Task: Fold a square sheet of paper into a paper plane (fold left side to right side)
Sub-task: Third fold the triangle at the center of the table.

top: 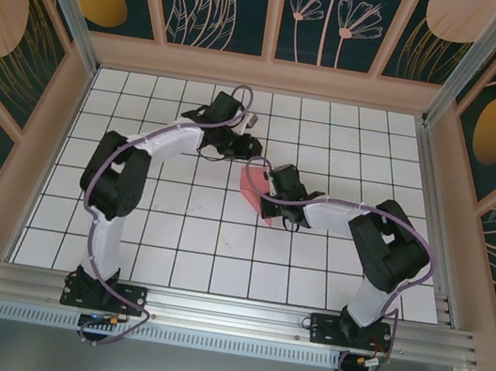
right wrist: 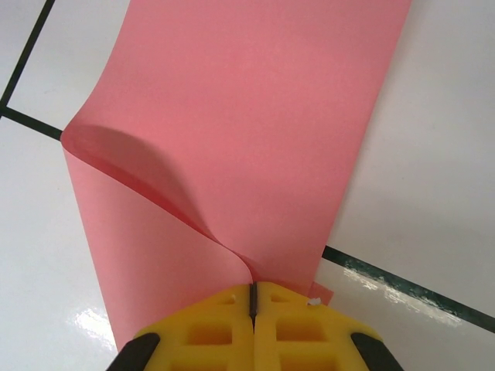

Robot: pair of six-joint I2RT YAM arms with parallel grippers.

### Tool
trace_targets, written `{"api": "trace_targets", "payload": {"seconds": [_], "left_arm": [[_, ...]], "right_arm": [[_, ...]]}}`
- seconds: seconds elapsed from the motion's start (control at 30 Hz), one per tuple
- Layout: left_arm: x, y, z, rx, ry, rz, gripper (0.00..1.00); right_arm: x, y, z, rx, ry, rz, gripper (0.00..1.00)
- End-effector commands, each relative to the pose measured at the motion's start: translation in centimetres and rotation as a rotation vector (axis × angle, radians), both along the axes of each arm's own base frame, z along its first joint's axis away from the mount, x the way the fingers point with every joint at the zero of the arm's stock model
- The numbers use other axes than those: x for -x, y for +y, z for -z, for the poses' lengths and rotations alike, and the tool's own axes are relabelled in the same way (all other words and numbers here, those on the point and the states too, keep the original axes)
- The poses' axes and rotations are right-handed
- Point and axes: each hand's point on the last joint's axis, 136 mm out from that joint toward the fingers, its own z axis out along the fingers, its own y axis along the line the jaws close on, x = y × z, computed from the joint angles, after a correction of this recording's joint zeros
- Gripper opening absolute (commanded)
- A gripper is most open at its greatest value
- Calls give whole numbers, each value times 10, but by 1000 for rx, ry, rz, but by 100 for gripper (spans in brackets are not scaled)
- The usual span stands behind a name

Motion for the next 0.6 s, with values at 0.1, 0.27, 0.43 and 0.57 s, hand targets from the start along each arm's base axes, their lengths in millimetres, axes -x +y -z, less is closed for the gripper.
{"api": "trace_targets", "payload": {"seconds": [0.1,0.27,0.43,0.57], "left_arm": [[42,-14,12,99,89,53,32],[55,-20,33,99,138,50,32],[59,-20,56,72,188,36,32],[62,-19,71,52,216,33,32]], "right_arm": [[18,-9,21,32,84,-7,0],[18,-9,22,35,84,-7,0],[18,-10,23,37,86,-6,0],[17,-10,22,38,84,-5,0]]}}
